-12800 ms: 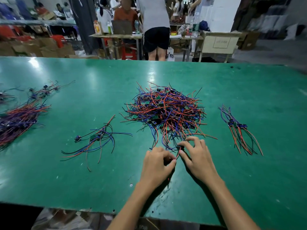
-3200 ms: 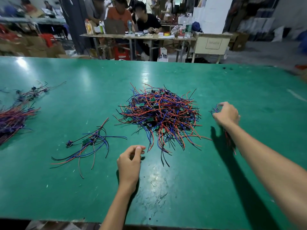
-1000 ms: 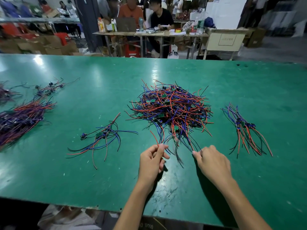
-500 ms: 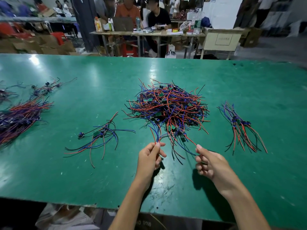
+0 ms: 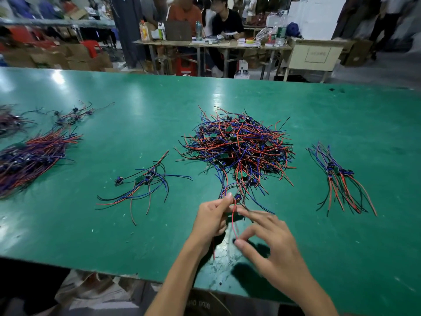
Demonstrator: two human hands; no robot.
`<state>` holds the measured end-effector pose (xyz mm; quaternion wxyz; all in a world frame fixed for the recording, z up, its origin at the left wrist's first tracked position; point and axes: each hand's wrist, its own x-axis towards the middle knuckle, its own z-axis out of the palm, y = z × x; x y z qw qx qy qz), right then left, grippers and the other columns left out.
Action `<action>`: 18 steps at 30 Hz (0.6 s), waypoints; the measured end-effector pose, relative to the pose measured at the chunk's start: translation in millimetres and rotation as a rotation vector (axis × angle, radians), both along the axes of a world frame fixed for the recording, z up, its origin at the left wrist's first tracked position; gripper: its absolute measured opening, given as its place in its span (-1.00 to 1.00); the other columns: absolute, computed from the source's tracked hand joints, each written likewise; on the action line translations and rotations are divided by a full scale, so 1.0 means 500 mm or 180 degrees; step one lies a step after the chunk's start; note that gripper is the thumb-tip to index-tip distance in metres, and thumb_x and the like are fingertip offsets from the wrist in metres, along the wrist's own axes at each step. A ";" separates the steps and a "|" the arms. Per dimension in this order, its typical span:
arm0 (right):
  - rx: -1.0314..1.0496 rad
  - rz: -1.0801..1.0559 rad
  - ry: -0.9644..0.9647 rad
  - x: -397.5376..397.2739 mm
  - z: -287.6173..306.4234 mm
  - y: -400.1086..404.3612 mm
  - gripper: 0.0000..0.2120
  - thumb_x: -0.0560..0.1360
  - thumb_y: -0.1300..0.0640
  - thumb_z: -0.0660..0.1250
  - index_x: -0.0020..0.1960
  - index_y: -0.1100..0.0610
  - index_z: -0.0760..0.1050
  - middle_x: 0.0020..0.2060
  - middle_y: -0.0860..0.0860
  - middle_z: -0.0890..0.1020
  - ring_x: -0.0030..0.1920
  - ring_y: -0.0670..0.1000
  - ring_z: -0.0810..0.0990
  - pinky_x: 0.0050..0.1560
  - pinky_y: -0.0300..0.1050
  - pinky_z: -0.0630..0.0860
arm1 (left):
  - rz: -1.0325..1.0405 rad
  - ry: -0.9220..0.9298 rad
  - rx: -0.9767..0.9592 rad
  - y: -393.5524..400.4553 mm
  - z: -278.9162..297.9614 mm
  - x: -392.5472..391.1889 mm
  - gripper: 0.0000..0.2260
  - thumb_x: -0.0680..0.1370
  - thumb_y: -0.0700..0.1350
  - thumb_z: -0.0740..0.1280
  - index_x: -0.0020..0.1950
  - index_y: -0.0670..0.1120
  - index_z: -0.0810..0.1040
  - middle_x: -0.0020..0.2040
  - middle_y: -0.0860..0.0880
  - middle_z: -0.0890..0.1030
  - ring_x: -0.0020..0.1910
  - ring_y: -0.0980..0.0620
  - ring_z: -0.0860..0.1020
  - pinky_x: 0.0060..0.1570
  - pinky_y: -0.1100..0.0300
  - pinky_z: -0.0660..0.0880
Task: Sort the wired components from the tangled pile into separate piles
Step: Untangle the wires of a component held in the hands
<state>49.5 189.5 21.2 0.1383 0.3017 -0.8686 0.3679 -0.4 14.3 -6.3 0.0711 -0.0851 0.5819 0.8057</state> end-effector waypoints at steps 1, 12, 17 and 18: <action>0.0181 0.0060 0.0127 0.004 -0.010 -0.005 -0.86 0.50 -0.07 0.49 -0.13 -0.05 0.58 0.36 -0.27 0.52 0.41 -0.15 0.43 0.31 -0.10 0.36 | -0.0046 0.0003 0.0017 -0.001 0.001 0.003 -0.55 0.60 0.08 0.34 0.10 -0.34 0.63 -0.51 0.06 0.53 -0.62 0.19 0.13 -0.62 0.36 0.08; -0.1299 -0.0835 -0.1664 -0.067 -0.020 0.001 -0.78 0.58 -0.04 0.25 -0.02 -0.10 0.69 -0.07 -0.20 0.73 0.04 -0.18 0.66 0.17 -0.08 0.52 | -0.0194 0.0220 0.0102 -0.010 0.019 0.026 -0.64 0.47 -0.01 0.47 0.13 -0.23 0.61 -0.13 -0.14 0.72 -0.61 0.19 0.18 -0.61 0.39 0.12; -0.2131 -0.0515 -0.2345 -0.111 -0.022 -0.060 -0.84 0.63 0.13 0.33 -0.02 0.12 0.67 -0.12 0.13 0.73 -0.18 -0.03 0.64 -0.20 -0.19 0.56 | -0.0878 0.0325 -0.0867 -0.011 0.030 0.028 -0.69 0.67 -0.03 0.27 0.07 -0.26 0.66 -0.21 -0.23 0.67 -0.51 0.13 0.17 -0.49 0.26 0.04; -0.2500 -0.0545 -0.2386 -0.109 -0.026 -0.066 -0.86 0.62 0.17 0.33 0.00 0.16 0.66 -0.10 0.19 0.73 -0.18 0.00 0.67 -0.25 -0.21 0.58 | -0.0921 0.0291 -0.1033 -0.015 0.032 0.028 -0.68 0.69 -0.03 0.23 0.10 -0.24 0.65 -0.21 -0.14 0.69 -0.52 0.15 0.21 -0.48 0.27 0.08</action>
